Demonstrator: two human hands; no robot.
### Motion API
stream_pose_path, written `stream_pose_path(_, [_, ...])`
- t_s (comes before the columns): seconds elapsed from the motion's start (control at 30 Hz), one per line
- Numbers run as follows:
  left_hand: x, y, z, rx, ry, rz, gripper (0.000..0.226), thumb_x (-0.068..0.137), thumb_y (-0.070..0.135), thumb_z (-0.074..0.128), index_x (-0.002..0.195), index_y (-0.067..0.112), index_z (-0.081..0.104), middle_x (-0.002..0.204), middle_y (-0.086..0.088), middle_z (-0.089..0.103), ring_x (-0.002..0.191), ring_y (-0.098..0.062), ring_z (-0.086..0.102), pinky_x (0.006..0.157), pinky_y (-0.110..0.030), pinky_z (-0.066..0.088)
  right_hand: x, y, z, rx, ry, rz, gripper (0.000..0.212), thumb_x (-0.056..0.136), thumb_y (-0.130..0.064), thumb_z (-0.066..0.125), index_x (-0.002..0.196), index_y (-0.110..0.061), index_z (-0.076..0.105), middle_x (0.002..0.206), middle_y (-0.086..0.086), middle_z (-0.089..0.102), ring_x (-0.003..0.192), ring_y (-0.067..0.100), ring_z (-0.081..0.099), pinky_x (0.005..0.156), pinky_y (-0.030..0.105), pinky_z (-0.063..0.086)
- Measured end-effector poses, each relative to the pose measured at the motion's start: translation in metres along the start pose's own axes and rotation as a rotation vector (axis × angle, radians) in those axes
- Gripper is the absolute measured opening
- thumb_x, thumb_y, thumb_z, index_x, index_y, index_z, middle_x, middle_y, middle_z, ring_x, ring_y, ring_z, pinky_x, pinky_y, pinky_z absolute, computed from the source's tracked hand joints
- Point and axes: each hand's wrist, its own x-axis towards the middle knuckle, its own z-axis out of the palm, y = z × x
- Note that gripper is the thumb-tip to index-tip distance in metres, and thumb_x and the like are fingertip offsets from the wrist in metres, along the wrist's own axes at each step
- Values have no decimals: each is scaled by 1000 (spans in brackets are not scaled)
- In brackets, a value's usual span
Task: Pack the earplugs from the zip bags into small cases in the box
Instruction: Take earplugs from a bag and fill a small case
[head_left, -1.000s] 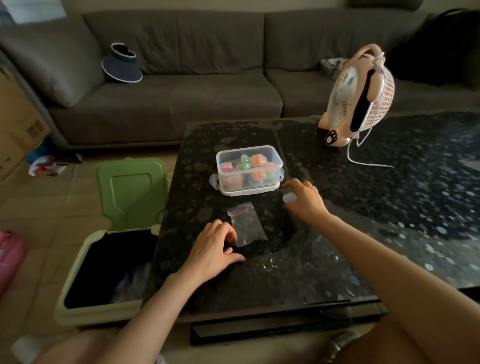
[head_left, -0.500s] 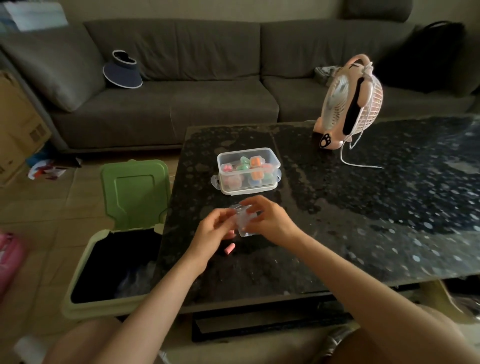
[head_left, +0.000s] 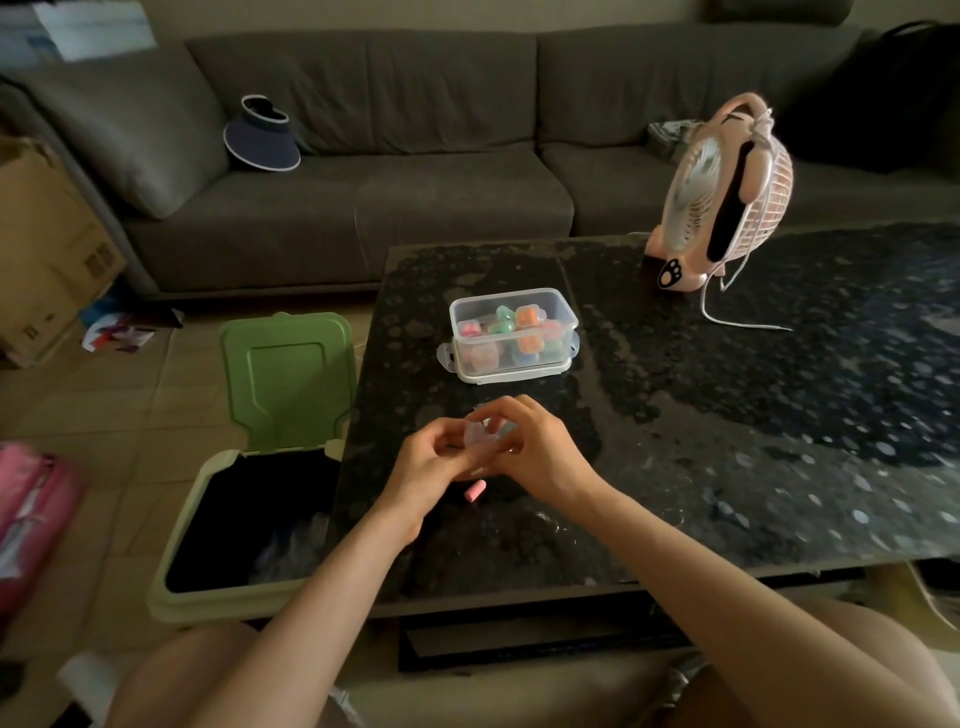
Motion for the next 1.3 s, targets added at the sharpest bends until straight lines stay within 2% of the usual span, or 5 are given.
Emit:
stream_pose_path(0.33, [4, -3, -4, 67, 50, 5, 35, 69, 27, 80, 96, 11, 64, 96, -8, 70, 92, -21, 68, 87, -41, 55, 0, 4, 3, -94, -2, -125, 34, 81, -21, 73, 113, -16, 63, 106, -1, 60, 79, 6, 61, 69, 11, 51])
stream_pose_path(0.7, [6, 7, -23, -11, 188, 133, 37, 76, 12, 75, 103, 0, 54, 91, -1, 70, 78, -3, 68, 64, -17, 55, 10, 9, -3, -232, 37, 114, 34, 83, -16, 71, 115, -18, 59, 114, -3, 61, 91, 10, 59, 74, 18, 46])
stream_pose_path(0.97, [12, -17, -44, 402, 193, 209, 38, 71, 11, 79, 99, 13, 53, 98, 1, 66, 86, -8, 63, 77, -21, 51, 16, 31, 27, -513, -86, 122, 26, 87, -37, 64, 103, -16, 65, 114, -2, 54, 98, 15, 58, 78, 27, 50])
stream_pose_path(1.13, [16, -20, -44, 471, 185, 247, 42, 68, 9, 81, 98, 12, 53, 96, 1, 67, 84, -5, 63, 69, -8, 46, 22, 20, 29, -365, 114, 124, 23, 86, -40, 65, 96, -19, 66, 99, -5, 60, 84, 10, 57, 68, 23, 47])
stream_pose_path(1.3, [15, -17, -35, 470, 89, 305, 41, 68, 13, 81, 100, 14, 54, 95, 1, 69, 90, -11, 66, 82, -25, 52, 20, 8, 29, -396, 104, -24, 22, 86, -37, 66, 99, -20, 68, 99, -5, 59, 83, 10, 57, 68, 23, 49])
